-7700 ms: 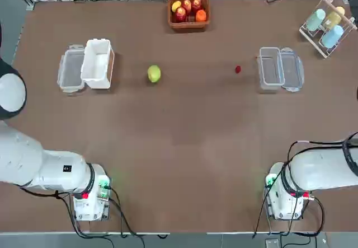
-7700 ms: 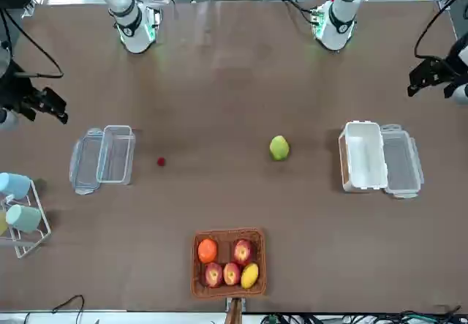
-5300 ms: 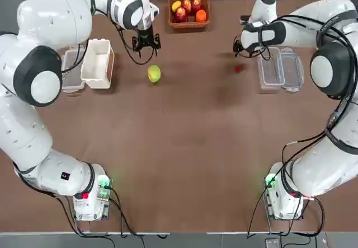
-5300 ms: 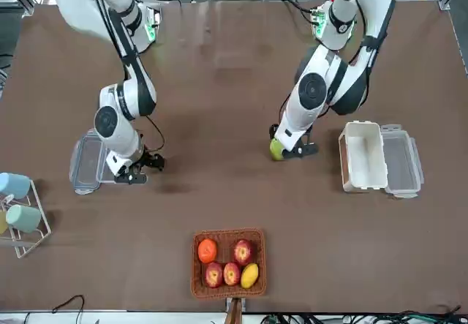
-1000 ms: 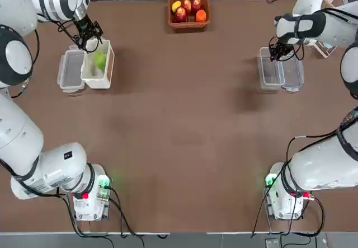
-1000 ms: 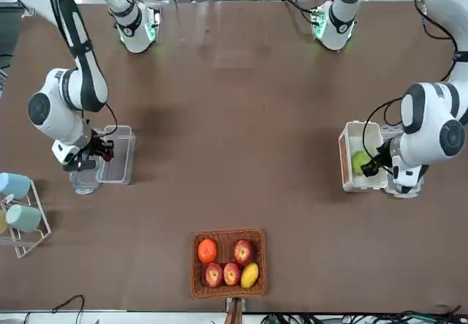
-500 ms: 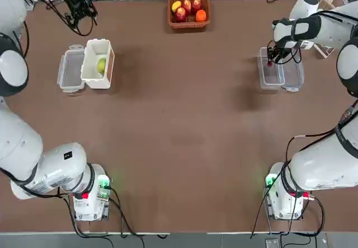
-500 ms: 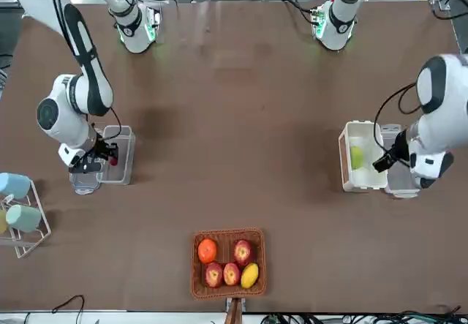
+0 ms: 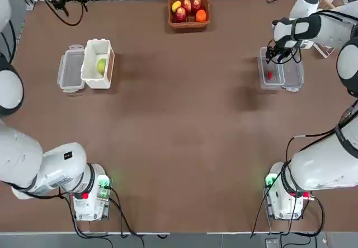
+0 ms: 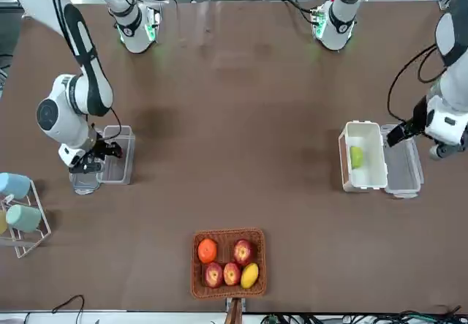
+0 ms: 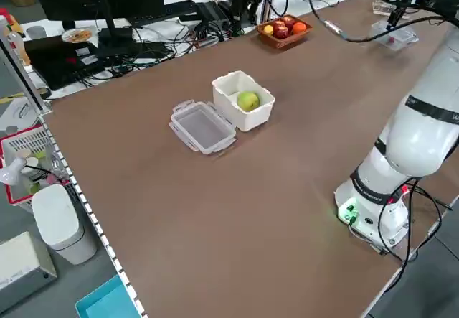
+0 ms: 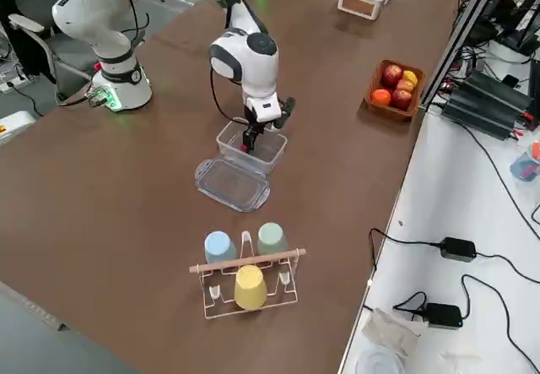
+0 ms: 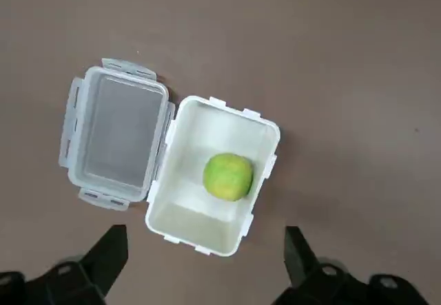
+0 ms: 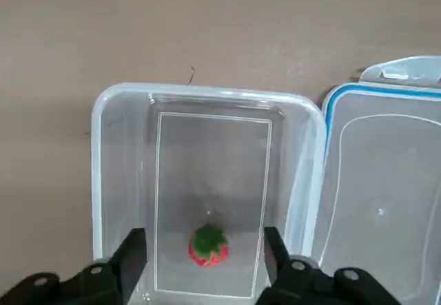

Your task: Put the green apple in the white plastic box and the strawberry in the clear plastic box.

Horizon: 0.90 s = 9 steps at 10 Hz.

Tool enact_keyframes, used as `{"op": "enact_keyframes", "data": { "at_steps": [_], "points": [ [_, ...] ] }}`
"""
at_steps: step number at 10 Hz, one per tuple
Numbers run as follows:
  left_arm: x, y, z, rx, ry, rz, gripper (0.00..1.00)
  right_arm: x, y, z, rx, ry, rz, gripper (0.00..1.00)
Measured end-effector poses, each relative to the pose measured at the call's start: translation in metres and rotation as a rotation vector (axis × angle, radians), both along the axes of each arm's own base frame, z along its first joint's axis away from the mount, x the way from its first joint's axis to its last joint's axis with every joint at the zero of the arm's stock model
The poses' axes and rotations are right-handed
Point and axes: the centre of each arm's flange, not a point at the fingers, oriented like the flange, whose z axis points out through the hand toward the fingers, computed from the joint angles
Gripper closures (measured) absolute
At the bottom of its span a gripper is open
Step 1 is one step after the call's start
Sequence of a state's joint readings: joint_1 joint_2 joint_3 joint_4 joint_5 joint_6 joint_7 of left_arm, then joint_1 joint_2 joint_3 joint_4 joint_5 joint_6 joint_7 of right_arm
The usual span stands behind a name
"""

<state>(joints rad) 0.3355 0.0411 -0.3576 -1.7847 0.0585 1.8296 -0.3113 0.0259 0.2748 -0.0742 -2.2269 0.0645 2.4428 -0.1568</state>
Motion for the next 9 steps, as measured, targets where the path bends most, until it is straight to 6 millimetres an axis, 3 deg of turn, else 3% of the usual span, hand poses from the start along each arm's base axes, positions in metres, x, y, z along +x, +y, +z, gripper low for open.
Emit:
{"op": "enact_keyframes", "data": {
  "at_steps": [1,2,4,5,7,9],
  "points": [
    [-0.002,-0.004,0.022,-0.010,0.009,-0.042,0.00,0.010,0.005,0.014,0.003,0.012,-0.021,0.15],
    [-0.004,-0.012,0.048,-0.016,0.012,-0.105,0.00,0.027,0.017,0.040,0.005,0.011,-0.047,0.01],
    [-0.012,-0.031,0.090,-0.016,0.016,-0.207,0.00,0.061,0.048,0.104,0.009,-0.020,-0.091,0.00],
    [-0.015,-0.044,0.104,-0.035,0.014,-0.230,0.00,0.068,0.061,0.123,0.011,-0.038,-0.114,0.00],
    [-0.023,-0.063,0.122,-0.081,0.025,-0.260,0.00,0.071,0.073,0.143,0.012,-0.032,-0.121,0.00],
    [-0.027,-0.071,0.128,-0.082,0.033,-0.293,0.00,0.070,0.066,0.187,-0.018,-0.022,-0.108,0.00]
  ]
}}
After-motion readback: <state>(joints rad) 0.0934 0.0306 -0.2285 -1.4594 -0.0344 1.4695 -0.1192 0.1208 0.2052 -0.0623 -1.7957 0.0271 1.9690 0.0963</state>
